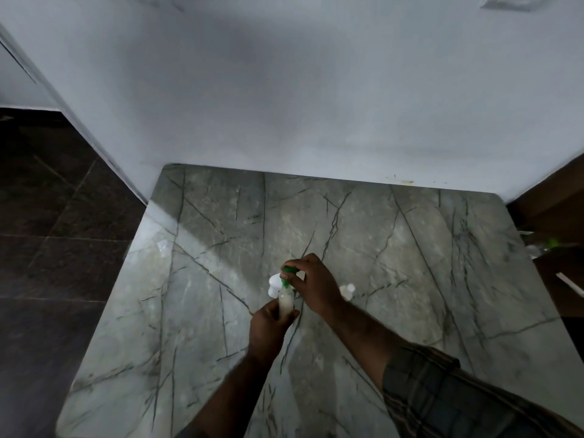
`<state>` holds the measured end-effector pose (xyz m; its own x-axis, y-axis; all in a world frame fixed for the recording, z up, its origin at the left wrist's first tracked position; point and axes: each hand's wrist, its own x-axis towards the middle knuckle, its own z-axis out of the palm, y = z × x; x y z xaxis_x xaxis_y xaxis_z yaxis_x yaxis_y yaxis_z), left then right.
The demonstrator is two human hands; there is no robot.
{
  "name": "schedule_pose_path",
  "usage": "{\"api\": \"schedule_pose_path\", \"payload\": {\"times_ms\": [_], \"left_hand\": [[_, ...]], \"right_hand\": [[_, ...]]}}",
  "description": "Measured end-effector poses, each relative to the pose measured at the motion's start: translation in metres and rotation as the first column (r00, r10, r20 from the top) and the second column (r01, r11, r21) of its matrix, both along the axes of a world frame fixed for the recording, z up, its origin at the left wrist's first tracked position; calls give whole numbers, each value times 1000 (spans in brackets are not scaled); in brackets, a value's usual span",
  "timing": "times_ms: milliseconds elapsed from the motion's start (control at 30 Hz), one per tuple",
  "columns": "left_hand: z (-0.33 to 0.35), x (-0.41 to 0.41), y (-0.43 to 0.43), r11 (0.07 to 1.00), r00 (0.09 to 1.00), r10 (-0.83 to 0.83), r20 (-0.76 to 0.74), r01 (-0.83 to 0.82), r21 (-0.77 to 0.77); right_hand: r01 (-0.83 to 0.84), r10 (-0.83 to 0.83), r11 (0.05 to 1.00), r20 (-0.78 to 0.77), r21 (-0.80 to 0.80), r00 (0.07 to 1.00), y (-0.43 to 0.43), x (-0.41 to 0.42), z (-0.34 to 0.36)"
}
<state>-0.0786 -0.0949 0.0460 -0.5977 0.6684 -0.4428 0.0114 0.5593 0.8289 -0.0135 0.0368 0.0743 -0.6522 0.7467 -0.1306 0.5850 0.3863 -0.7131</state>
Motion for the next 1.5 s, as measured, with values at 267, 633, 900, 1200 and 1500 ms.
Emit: {"api": "schedule_pose_path", "payload": {"times_ms": [267,633,900,1200,1500], "left_hand": [[0,-1,-1,1000,1000,2,-2,-2,-2],[2,-3,-1,1000,999,-29,-30,29,7],[6,-5,0,1000,999,-25,-41,25,3],[6,-8,-2,1000,998,-16,-65,15,-7],[4,-9,-5,1000,997,-23,-72,23,3]], "right_hand": [[-11,11,1000,7,0,1000,-1,0,-2],[9,-9,1000,-1,28,1000,-4,1,-5],[25,-25,999,-6,38,1000,-3,1,-6],[5,-5,1000,2,-1,1000,4,-3,3],[20,-22,999,-46,-46,999,-1,0,6]]}}
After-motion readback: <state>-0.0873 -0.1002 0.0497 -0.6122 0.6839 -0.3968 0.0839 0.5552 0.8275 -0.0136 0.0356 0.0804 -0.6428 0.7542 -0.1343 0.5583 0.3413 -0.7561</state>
